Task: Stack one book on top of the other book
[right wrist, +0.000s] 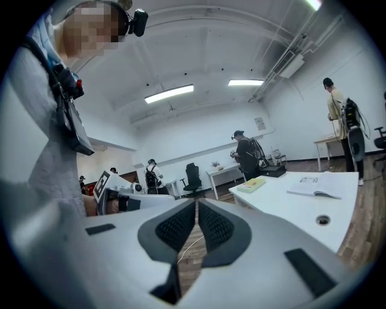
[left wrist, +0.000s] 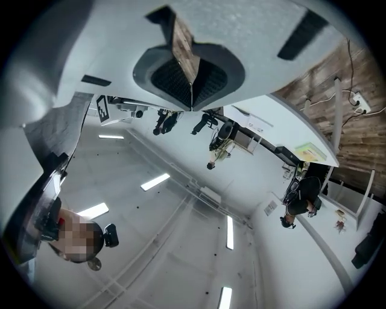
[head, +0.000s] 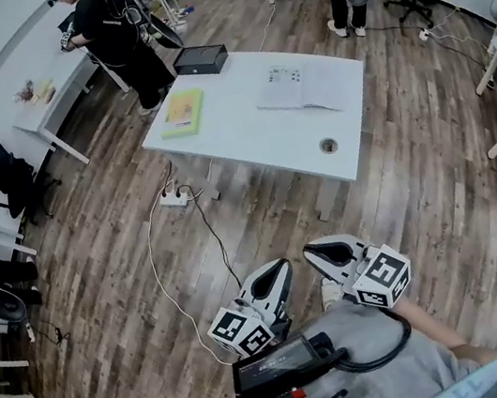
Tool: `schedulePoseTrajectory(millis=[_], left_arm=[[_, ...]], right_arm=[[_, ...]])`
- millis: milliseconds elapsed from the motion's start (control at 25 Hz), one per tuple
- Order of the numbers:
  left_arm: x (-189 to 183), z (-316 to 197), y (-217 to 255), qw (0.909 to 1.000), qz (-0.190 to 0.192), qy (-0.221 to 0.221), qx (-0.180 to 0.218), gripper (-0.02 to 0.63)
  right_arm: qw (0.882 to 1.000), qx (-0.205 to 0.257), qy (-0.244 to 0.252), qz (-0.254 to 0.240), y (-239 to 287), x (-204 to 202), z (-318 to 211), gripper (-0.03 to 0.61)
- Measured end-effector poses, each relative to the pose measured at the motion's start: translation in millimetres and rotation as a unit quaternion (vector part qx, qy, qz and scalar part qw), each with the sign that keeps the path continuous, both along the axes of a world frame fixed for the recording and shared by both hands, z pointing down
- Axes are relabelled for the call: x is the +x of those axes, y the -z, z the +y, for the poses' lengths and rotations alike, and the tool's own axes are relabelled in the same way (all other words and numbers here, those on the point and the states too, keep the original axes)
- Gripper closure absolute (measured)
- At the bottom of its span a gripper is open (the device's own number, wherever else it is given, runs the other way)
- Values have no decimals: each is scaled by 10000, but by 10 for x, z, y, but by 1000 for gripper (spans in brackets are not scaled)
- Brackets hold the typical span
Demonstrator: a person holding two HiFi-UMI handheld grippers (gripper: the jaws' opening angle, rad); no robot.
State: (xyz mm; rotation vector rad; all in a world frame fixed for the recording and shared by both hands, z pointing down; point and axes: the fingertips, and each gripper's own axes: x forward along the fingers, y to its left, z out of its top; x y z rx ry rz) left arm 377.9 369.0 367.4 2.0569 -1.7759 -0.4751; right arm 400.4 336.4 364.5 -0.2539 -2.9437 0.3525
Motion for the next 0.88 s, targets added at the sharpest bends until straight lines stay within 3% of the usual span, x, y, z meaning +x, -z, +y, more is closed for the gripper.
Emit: schedulePoseTrajectory(millis=[480,600,800,880], left_arm=[[-130,-796,38,9998,-175,-50,-65,594],[-280,-833,-158,9995,-290,-89,-74,594],[-579,-1035,-100,9998,3,-195,-100,594],[-790,-1087,-167,9995,-72,-309,-35,594]], right_arm=[[9998,-129,-39,-138,-1,-141,-825,548],[9997,-199,-58,-99,-53,-234,-916,548],[9996,-221,-146,73,-143,-558,-1043,548],[9995,-206,-220,126,-165,-749,-1106,548]])
